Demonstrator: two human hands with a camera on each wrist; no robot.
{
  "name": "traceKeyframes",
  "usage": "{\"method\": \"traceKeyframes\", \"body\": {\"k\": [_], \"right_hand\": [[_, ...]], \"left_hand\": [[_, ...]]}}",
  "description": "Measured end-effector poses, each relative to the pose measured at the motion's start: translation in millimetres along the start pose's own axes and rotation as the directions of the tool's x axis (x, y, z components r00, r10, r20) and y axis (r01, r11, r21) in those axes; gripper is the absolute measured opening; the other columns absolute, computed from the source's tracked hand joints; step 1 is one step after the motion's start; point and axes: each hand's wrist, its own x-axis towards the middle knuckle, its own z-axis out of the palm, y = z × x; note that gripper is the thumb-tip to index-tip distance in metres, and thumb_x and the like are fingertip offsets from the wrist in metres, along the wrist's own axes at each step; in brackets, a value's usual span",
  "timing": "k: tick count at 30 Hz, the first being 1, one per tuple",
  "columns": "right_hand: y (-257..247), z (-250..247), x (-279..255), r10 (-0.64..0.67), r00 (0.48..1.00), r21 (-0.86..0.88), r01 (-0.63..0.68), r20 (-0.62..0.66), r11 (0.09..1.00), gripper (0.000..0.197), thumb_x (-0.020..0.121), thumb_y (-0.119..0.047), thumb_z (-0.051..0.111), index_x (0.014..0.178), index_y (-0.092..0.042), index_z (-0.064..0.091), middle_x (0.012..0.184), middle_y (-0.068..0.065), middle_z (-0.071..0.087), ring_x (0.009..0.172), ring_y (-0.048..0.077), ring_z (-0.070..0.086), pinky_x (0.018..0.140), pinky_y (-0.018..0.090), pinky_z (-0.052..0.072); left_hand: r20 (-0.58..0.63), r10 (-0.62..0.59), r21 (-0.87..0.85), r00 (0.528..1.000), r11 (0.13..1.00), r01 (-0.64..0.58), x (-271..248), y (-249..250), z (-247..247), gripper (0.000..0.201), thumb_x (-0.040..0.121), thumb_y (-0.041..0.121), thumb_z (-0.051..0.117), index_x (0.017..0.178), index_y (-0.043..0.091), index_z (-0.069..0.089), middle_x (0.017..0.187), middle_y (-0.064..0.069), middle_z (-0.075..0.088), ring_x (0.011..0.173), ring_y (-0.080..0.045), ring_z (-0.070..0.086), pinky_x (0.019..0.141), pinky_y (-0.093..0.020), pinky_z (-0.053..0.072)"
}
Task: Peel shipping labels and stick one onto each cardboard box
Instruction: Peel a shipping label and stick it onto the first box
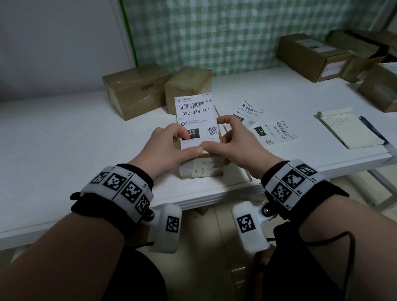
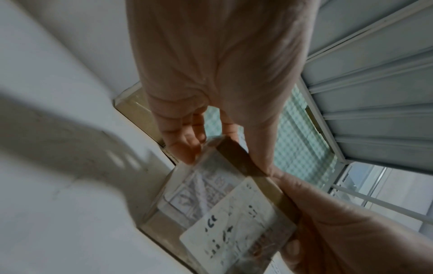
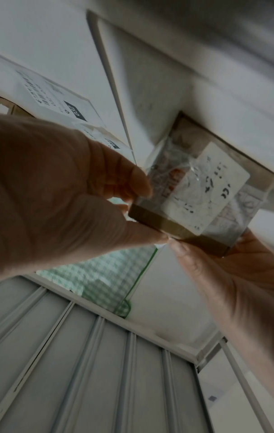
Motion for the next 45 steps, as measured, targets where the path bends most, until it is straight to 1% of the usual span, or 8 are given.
{"method": "traceKeyframes", "body": {"k": [6, 11, 17, 21, 25, 30, 40, 45], "right_hand": [[-3.2, -6.0, -0.6, 0.114, 0.989, 0.174, -0.129, 0.093, 0.976, 0.079, 0.078, -0.014, 0.075, 0.142, -0.022, 0.030, 0.078, 0.007, 0.056, 0.065, 0.024, 0.061, 0.064, 0.037, 0.058], [-10.8, -12.8, -6.7, 0.136, 0.976, 0.209, -0.171, 0.170, 0.963, 0.073, 0.084, -0.004, 0.066, 0.143, -0.023, 0.026, 0.079, 0.007, 0.058, 0.062, 0.019, 0.059, 0.072, 0.040, 0.060], [-19.4, -16.8, -16.9, 0.111, 0.959, 0.206, -0.167, 0.259, 0.964, 0.064, 0.089, 0.006, 0.054, 0.141, -0.020, 0.027, 0.073, 0.010, 0.061, 0.061, 0.023, 0.061, 0.071, 0.037, 0.058], [-23.9, -5.5, -22.7, 0.071, 0.945, 0.189, -0.137, 0.319, 0.972, 0.055, 0.087, 0.011, 0.049, 0.132, -0.017, 0.032, 0.079, 0.014, 0.063, 0.067, 0.025, 0.066, 0.068, 0.033, 0.059], [-32.8, 0.1, -23.9, 0.068, 0.934, 0.181, -0.139, 0.351, 0.974, 0.035, 0.089, 0.010, 0.046, 0.116, -0.012, 0.042, 0.076, 0.014, 0.063, 0.058, 0.020, 0.063, 0.060, 0.029, 0.058], [-39.8, -9.3, -13.7, 0.027, 0.988, -0.044, -0.020, 0.153, 0.999, 0.021, 0.083, -0.003, 0.057, 0.094, -0.021, 0.059, 0.075, 0.006, 0.060, 0.051, 0.014, 0.048, 0.048, 0.024, 0.041], [-47.4, -2.8, 0.5, -0.117, 0.975, -0.262, 0.164, 0.189, 0.951, 0.042, 0.084, -0.009, 0.056, 0.120, -0.031, 0.062, 0.088, 0.007, 0.066, 0.075, 0.014, 0.055, 0.065, 0.020, 0.043], [-50.6, 0.5, 5.8, -0.114, 0.974, -0.312, 0.171, 0.195, 0.935, 0.014, 0.090, -0.026, 0.057, 0.079, -0.026, 0.065, 0.066, -0.013, 0.052, 0.067, 0.007, 0.046, 0.067, 0.023, 0.035]], "left_hand": [[0.096, -0.066, -0.178, 0.993, 0.981, 0.083, -3.8, 0.2, -6.4, 0.029, 0.062, 0.037, 0.077, 0.085, 0.036, 0.060, 0.103, 0.002, 0.057, 0.101, -0.029, 0.059, 0.094, -0.053, 0.047], [0.140, -0.093, -0.237, 0.986, 0.964, 0.125, -10.4, -0.6, -16.1, 0.033, 0.061, 0.036, 0.075, 0.088, 0.046, 0.060, 0.115, -0.006, 0.050, 0.101, -0.035, 0.063, 0.095, -0.049, 0.049], [0.087, -0.076, -0.163, 0.993, 0.983, 0.089, -9.6, 0.2, -29.1, 0.040, 0.087, 0.002, 0.058, 0.117, 0.027, 0.049, 0.122, -0.007, 0.056, 0.089, -0.022, 0.062, 0.085, -0.036, 0.052], [0.020, -0.105, -0.022, 0.994, 0.994, 0.106, -7.8, 14.0, -30.0, 0.056, 0.086, 0.023, 0.066, 0.136, 0.024, 0.040, 0.121, 0.002, 0.057, 0.101, -0.018, 0.057, 0.080, -0.027, 0.043], [0.120, -0.029, 0.155, 0.992, 0.988, 0.010, -8.7, 31.3, -21.4, 0.059, 0.075, 0.040, 0.075, 0.123, 0.026, 0.043, 0.103, 0.012, 0.056, 0.094, -0.007, 0.053, 0.070, -0.012, 0.037], [0.170, -0.095, 0.342, 0.981, 0.939, 0.031, 1.0, 24.4, -11.0, 0.105, 0.040, 0.072, 0.067, 0.127, 0.019, 0.041, 0.121, -0.001, 0.051, 0.108, -0.020, 0.051, 0.091, -0.039, 0.047], [0.279, -0.212, 0.503, 0.937, 0.863, 0.045, 6.0, 25.1, -22.9, 0.070, 0.059, 0.028, 0.078, 0.117, 0.015, 0.042, 0.114, -0.003, 0.040, 0.099, -0.022, 0.049, 0.085, -0.042, 0.051], [0.269, -0.216, 0.542, 0.939, 0.839, 0.038, 7.6, 23.2, -18.7, 0.079, 0.050, 0.034, 0.074, 0.120, 0.022, 0.039, 0.112, -0.001, 0.039, 0.101, -0.023, 0.046, 0.087, -0.044, 0.048]]}}
